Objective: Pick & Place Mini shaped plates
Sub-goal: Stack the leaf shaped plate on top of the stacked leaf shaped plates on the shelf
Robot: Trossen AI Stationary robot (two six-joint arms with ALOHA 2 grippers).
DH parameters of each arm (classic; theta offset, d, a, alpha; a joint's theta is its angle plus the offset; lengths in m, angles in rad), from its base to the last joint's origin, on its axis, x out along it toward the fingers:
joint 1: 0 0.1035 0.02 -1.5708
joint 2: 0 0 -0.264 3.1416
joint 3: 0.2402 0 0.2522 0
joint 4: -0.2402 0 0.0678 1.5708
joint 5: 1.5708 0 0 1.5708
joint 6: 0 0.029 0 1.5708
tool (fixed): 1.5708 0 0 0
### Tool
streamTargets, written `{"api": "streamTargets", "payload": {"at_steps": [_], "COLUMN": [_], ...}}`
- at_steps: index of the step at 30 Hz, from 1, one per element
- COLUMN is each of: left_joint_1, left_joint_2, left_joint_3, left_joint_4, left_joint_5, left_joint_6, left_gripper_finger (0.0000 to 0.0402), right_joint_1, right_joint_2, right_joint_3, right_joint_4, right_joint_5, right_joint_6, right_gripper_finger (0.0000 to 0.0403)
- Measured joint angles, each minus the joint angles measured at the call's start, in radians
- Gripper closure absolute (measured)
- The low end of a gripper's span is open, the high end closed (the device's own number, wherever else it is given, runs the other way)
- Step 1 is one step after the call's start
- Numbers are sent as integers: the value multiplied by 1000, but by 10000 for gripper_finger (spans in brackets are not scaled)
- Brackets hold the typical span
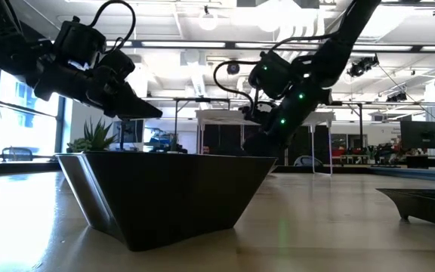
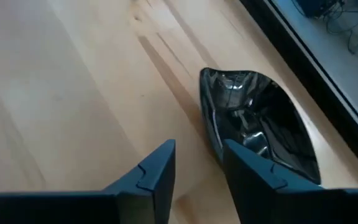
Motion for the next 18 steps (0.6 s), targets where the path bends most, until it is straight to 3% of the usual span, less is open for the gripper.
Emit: {"api": "streamTargets", "payload": {"at_steps": [18], "left_joint_1": [0], "left_joint_2": [0], "left_joint_3": [0], "left_joint_4": [0], "left_joint_5": [0], "left_joint_6": [0], "left_gripper_finger": [396], "right_joint_1": [-51], "right_joint_2": [0], "right_joint_3": [0], "right_joint_4": [-59], "right_joint_5": [-55], "right_joint_6": [-71], "right_gripper_finger": [359]}}
